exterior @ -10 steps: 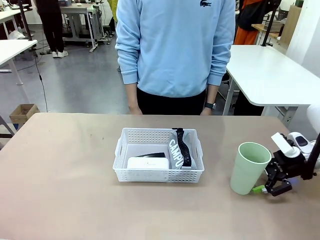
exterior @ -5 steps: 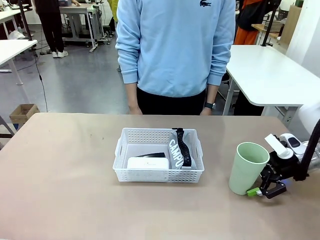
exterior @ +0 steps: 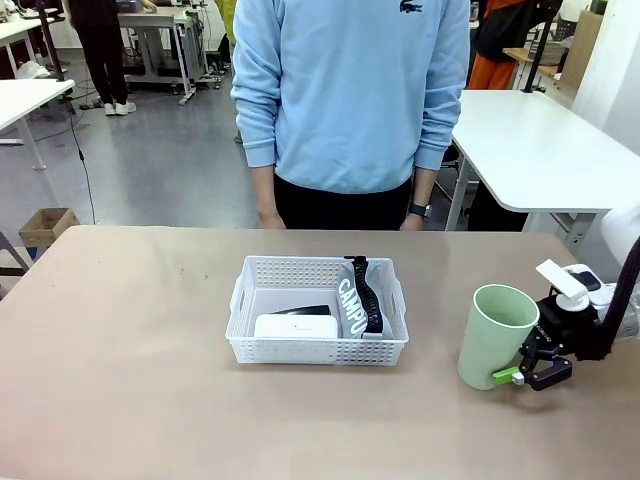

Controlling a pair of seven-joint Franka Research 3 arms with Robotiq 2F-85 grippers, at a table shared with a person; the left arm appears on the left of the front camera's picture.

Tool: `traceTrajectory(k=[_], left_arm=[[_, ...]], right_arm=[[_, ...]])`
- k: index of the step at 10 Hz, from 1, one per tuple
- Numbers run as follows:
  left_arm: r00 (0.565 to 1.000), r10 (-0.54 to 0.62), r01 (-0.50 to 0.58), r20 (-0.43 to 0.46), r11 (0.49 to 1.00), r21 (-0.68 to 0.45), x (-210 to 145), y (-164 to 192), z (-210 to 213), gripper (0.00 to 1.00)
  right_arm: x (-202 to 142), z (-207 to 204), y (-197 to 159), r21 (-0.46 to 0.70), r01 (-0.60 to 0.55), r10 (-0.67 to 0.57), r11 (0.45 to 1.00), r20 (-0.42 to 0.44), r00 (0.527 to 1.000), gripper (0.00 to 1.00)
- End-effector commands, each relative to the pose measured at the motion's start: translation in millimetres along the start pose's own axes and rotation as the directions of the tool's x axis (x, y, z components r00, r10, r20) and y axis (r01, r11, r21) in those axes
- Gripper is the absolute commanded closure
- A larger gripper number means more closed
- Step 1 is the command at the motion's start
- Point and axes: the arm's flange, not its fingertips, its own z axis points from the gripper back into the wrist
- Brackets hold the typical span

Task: Efficiently arrange items inside the basket to fit them all.
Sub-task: Pick up the Reusable plastic cup and place it inside the Organizing basket.

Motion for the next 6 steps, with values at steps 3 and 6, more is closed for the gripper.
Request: traceTrajectory(k=[3,6], left_arm=[[1.0,-0.001,0.002,0.011,1.0,-0.015,0.1,-3.3,-0.1,0.0],[1.0,-0.001,0.002,0.011,1.0,-0.015,0.1,-3.3,-0.1,0.0]], right_arm=[[6.8,0.9,3.4,-0.056,-0.066,0.068,0.996,0.039,0.997,0.0],[7.9,-0.2,3.3,-0.047,-0.061,0.063,0.997,0.053,0.997,0.0]])
